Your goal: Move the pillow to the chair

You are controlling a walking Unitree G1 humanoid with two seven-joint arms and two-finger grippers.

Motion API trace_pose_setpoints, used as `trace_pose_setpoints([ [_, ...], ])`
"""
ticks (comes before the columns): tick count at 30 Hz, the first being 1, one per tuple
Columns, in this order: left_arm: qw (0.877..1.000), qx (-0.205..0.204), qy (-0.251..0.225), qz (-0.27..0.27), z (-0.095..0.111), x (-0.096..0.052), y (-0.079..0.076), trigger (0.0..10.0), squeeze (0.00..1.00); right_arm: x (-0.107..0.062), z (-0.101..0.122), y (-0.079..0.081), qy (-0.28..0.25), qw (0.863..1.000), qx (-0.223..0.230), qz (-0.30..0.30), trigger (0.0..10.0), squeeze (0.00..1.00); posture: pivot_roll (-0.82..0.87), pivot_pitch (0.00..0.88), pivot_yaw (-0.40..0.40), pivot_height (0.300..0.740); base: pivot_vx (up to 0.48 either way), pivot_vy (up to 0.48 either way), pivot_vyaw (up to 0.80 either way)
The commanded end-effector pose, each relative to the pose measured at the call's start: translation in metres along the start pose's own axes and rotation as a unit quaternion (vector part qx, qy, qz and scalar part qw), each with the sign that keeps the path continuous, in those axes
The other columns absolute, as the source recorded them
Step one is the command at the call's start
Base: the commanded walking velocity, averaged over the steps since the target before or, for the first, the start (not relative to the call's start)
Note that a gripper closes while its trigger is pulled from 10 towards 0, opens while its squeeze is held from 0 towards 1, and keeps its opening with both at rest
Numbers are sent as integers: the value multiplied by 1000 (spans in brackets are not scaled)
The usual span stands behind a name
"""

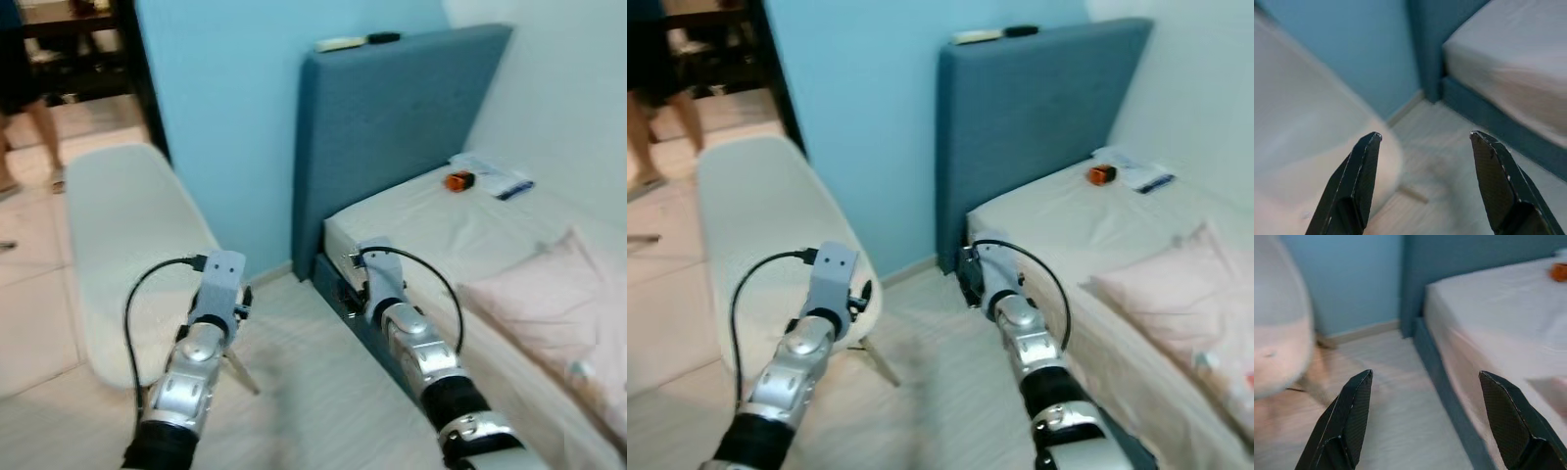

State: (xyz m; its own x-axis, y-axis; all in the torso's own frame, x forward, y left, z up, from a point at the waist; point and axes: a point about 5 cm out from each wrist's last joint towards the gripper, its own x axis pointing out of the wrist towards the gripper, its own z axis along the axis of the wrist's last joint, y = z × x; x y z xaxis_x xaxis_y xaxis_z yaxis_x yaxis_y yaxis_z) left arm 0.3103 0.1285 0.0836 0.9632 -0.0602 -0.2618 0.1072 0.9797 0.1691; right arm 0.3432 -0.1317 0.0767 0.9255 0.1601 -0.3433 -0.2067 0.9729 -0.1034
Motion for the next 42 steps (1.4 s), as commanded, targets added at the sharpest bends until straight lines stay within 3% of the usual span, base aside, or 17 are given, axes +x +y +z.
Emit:
trace_pose_setpoints([
  [1,1000,-1,8,-3,-4,-1,-1,10000,0,0,3,2,-2,1000,10,3,10000,0,-22,0,-38,740,0,0,-800],
  [42,1000,-13,2,10,0,4,4,10000,0,3,12,-5,-11,999,48,-15,10000,0,-19,0,-46,740,0,0,-800],
])
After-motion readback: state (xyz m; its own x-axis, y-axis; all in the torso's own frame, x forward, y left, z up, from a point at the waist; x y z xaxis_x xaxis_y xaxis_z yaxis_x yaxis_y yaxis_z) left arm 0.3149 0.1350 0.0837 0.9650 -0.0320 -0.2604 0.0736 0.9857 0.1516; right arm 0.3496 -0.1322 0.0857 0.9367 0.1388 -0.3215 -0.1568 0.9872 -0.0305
